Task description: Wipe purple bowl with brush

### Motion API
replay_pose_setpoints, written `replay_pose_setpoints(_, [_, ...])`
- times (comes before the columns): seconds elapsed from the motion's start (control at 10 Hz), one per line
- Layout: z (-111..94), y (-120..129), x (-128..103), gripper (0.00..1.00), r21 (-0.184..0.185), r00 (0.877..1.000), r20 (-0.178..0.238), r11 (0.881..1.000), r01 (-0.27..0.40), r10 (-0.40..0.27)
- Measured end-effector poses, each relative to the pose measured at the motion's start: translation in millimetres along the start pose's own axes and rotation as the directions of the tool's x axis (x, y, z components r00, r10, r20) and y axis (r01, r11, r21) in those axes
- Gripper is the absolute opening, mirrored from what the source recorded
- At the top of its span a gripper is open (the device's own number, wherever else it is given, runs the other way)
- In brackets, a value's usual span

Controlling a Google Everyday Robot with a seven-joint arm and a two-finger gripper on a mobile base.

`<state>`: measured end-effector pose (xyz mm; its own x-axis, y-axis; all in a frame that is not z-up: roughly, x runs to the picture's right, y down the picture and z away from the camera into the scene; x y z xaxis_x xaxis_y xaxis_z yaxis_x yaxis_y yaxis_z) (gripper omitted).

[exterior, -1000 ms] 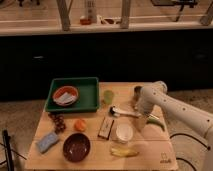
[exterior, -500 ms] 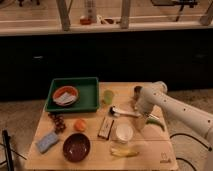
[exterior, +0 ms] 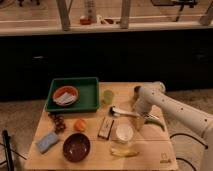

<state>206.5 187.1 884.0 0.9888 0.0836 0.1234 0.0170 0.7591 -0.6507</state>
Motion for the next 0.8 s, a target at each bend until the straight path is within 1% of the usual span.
replay_pose_setpoints(0.1, [1.5,-1.1,0.1,0.53,-0.007,1.000,0.005,1.000,-0.005,0.005])
replay_pose_setpoints(0.2, [3.4,-3.1,0.3,0.41,-0.015,1.000,0.010,1.000,-0.015,0.015])
replay_pose_setpoints(0.4, [0.5,-3.0,0.7,0.26,-0.013,1.000,0.008,1.000,-0.014,0.015])
replay_pose_setpoints(0.5, [-2.5,-4.6,0.9,0.13,-0.012,1.000,0.003,1.000,-0.013,0.013])
replay_pose_setpoints(0.6, [-3.8,-2.6,0.0,0.05,-0.017,1.000,0.003,1.000,-0.010,0.010])
replay_pose_setpoints(0.7, [-4.2,-1.4,0.6,0.01,-0.020,1.000,0.002,1.000,-0.011,0.011])
replay_pose_setpoints(0.8, [-3.9,-0.5,1.6,0.00,-0.023,1.000,0.001,1.000,-0.012,0.012])
